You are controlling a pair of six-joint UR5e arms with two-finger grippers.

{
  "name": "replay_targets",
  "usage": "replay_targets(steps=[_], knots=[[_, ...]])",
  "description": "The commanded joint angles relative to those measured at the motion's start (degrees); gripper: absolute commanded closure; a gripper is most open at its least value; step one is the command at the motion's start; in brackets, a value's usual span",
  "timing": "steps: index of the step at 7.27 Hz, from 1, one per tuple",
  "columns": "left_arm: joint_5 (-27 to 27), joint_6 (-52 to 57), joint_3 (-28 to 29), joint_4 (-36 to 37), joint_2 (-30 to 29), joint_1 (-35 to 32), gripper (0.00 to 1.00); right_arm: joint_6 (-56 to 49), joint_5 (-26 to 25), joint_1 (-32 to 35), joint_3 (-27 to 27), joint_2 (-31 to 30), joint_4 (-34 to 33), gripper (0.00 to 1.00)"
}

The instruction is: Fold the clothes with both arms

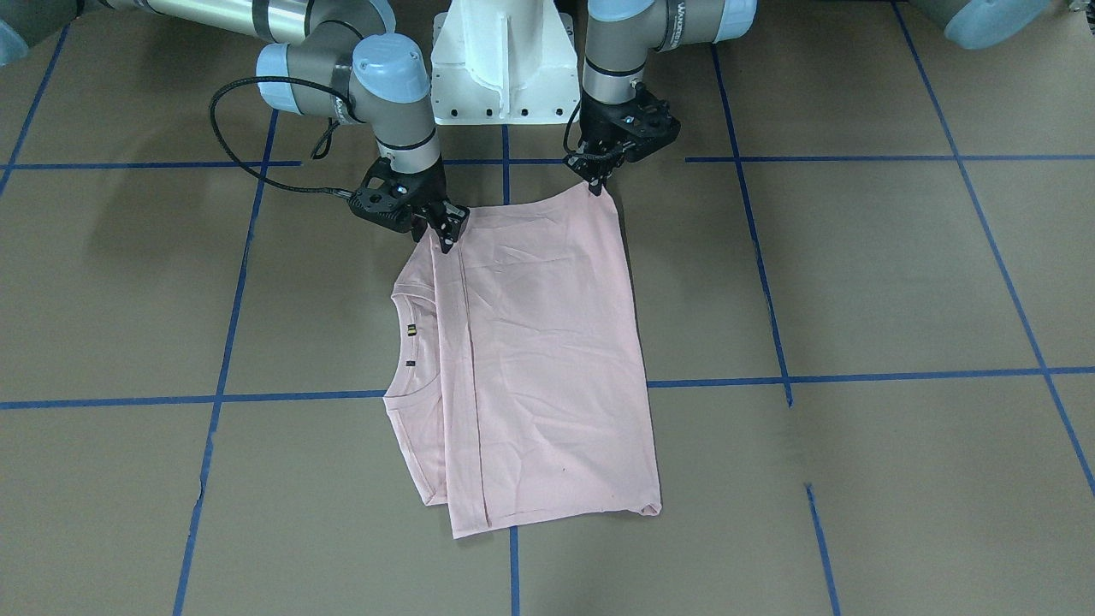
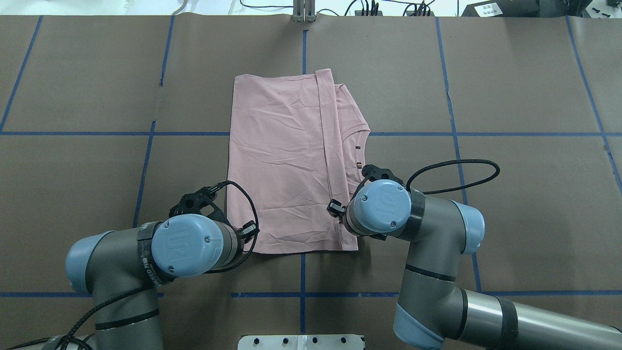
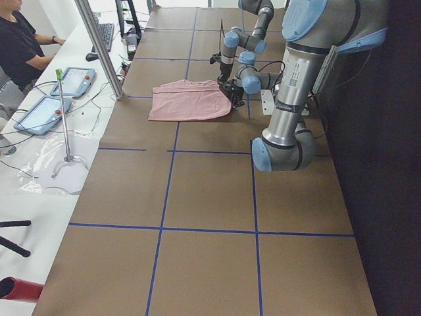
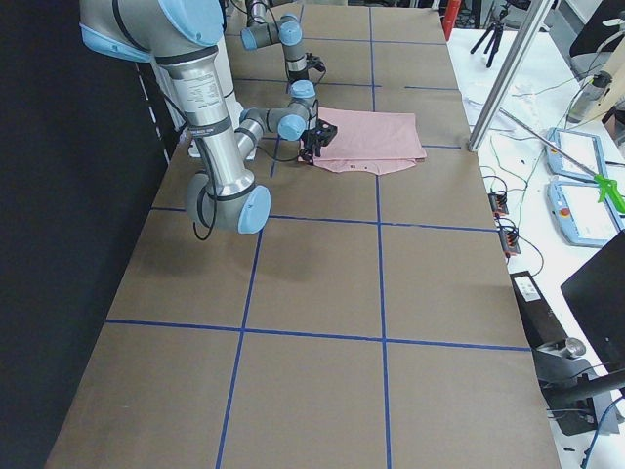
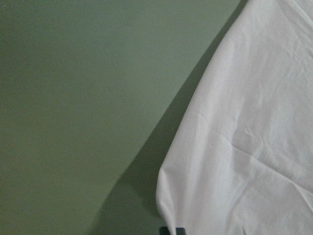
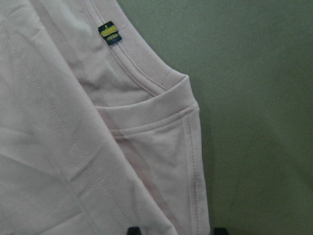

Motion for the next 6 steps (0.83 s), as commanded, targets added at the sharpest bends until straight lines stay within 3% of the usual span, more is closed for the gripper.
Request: replay_targets(steps=[1, 4, 6], knots=[[0.00, 0.01, 0.00, 0.09, 0.00, 0.00, 1.00, 0.00, 0.06, 0.00, 0.45, 0.03, -0.01, 1.00], [0.00, 0.01, 0.09, 0.01, 0.00, 0.00, 1.00, -0.09, 0.15, 0.00, 0.80, 0.03, 0.25, 1.00], [0.00, 0.27, -0.09, 0.09, 0.09, 0.00, 1.00, -0.17, 0.85, 0.09, 3.86, -0.49, 0.08, 1.00]])
